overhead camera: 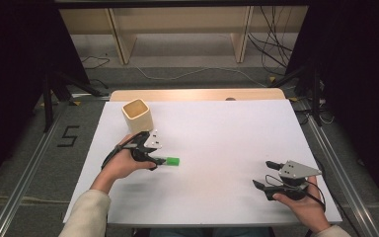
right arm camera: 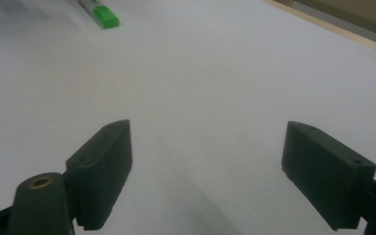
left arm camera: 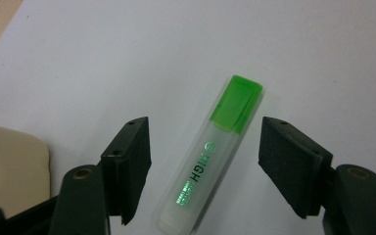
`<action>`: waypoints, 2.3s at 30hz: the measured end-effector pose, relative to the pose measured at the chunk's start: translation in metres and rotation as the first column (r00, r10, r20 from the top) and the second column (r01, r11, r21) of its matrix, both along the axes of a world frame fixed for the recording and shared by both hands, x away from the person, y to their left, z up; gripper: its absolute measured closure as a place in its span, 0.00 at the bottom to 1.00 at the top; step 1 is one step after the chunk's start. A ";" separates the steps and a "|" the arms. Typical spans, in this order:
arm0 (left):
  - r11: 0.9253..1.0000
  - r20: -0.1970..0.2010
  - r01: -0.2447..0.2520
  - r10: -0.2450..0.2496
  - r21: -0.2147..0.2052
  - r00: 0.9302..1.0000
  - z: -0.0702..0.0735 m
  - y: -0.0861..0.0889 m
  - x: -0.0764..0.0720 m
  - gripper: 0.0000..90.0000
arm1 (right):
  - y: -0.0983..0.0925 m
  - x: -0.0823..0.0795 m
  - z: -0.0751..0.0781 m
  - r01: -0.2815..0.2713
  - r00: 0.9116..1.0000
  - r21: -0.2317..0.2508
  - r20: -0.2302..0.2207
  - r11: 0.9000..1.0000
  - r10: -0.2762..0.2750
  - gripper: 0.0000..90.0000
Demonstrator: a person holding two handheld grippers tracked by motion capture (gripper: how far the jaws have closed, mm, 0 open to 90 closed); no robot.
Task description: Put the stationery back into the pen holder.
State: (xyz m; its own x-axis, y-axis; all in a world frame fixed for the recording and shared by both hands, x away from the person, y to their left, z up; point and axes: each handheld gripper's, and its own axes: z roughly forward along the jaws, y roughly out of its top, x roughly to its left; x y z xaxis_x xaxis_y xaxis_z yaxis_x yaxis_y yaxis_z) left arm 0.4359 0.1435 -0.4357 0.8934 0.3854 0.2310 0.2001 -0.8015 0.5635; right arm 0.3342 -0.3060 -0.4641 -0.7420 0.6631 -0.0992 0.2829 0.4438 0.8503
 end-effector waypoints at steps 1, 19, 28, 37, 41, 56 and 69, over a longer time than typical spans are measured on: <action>1.000 -0.006 0.017 -0.017 0.019 1.000 0.000 -0.001 0.003 0.44 | 0.000 0.000 0.000 0.001 1.000 0.001 -0.002 1.000 -0.001 0.22; 0.972 -0.085 0.128 -0.113 0.199 0.990 -0.003 -0.017 0.026 0.59 | 0.001 -0.001 0.000 -0.001 1.000 -0.002 -0.009 1.000 0.001 0.22; 0.991 -0.062 -0.023 0.032 0.135 0.998 -0.002 -0.027 0.034 0.93 | 0.001 -0.001 0.000 0.000 1.000 -0.003 -0.009 1.000 0.000 0.22; 0.989 -0.129 -0.114 0.126 0.096 0.984 -0.012 -0.036 0.039 1.00 | 0.001 -0.001 0.000 -0.006 1.000 -0.006 -0.005 1.000 0.006 0.22; 0.987 -0.148 -0.135 0.148 0.090 0.978 -0.015 -0.038 0.041 1.00 | 0.001 -0.001 -0.001 -0.006 1.000 -0.006 -0.006 1.000 0.006 0.22; 0.988 -0.195 -0.113 0.132 0.108 0.972 -0.022 -0.046 0.044 1.00 | 0.001 -0.001 0.000 -0.006 1.000 -0.007 -0.004 1.000 0.006 0.22; 0.989 -0.216 -0.090 0.114 0.117 0.970 -0.024 -0.048 0.043 1.00 | 0.001 -0.001 0.000 -0.007 1.000 -0.008 -0.001 1.000 0.007 0.22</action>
